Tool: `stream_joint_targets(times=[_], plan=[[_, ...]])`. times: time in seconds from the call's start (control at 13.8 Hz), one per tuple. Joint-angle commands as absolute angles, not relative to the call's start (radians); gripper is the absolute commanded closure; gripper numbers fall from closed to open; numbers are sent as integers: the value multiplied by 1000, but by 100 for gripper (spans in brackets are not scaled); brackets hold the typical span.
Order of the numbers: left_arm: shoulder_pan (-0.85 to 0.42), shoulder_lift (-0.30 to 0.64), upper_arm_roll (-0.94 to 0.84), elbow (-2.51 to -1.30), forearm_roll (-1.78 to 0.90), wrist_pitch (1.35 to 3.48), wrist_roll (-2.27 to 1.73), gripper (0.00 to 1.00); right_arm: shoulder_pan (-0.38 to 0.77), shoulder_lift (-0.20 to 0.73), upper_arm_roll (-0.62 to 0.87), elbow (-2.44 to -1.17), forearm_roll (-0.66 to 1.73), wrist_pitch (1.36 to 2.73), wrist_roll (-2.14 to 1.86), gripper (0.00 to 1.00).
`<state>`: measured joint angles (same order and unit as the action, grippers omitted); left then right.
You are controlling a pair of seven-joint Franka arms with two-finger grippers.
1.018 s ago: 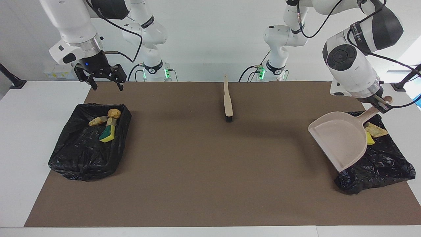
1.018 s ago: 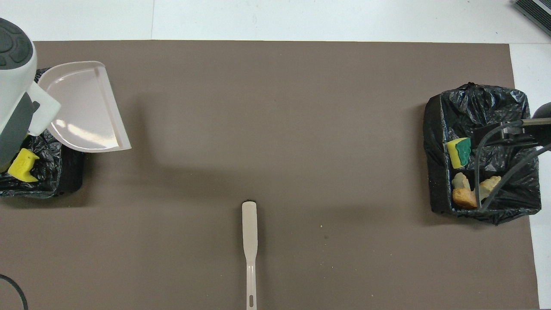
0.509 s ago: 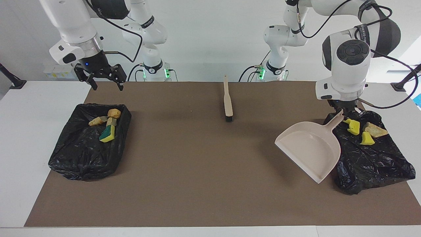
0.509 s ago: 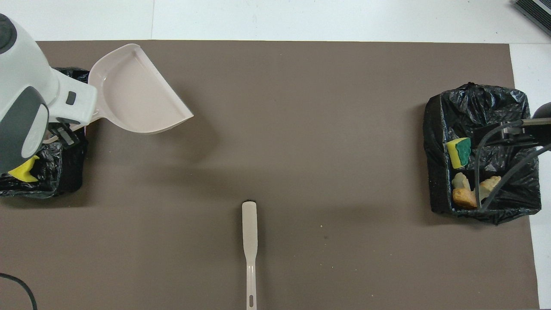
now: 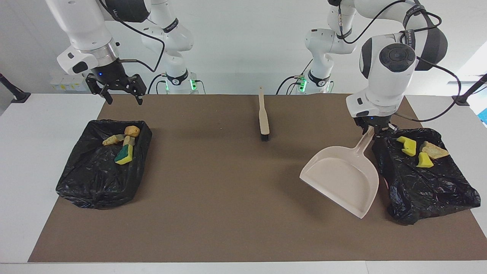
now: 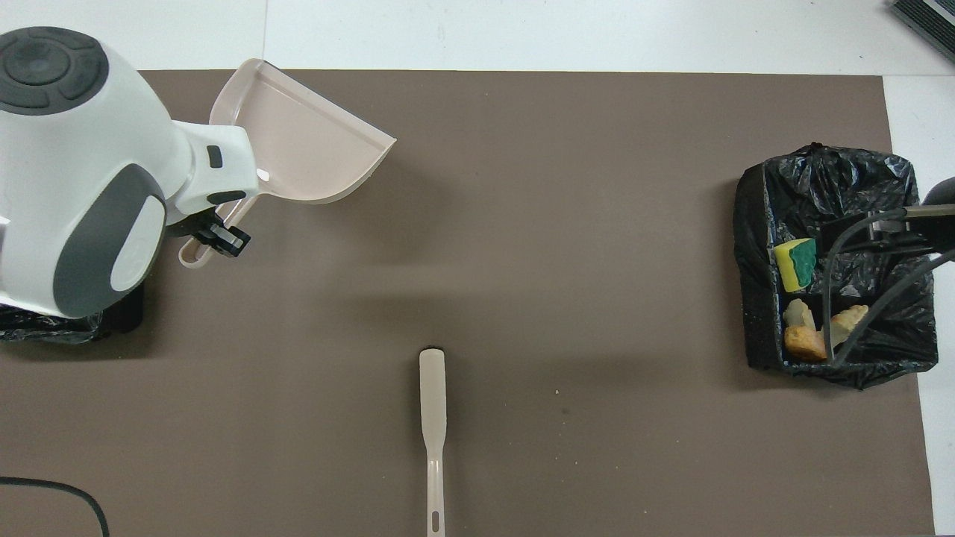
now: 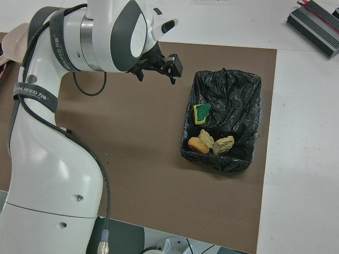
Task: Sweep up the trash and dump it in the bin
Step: 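Bring the dustpan back and lower it onto the table with the left gripper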
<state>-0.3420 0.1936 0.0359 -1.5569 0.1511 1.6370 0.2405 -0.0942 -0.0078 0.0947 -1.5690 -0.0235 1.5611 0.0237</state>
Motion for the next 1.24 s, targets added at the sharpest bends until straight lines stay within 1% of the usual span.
stream_joint_targets(times=[0.0,0.15,0.29,0.44,0.58,0.8,0.95,1.16], plan=[[-415,253,54,-1522,138,1649,109,100,-98,-21,97,-1580,-15,1551,43,0],[-457,319,54,-1453,129,1644,-47,100,-98,-21,97,-1578,-15,1551,43,0],[-489,347,51,-1431,126,1652,-121,100,-100,-21,97,-1578,-15,1551,43,0],[-498,368,45,-1428,103,1670,-144,100,-98,-21,97,-1578,-15,1551,43,0],[-518,390,41,-1422,65,1724,-260,100,-100,-21,97,-1578,-15,1551,43,0],[-537,390,41,-1433,6,1767,-314,100,-98,-21,97,-1578,-15,1551,43,0],[-572,413,41,-1440,6,1808,-394,100,-98,-21,98,-1578,-15,1551,43,0],[-572,410,41,-1472,-26,1861,-396,100,-98,-21,97,-1578,-15,1551,43,0]])
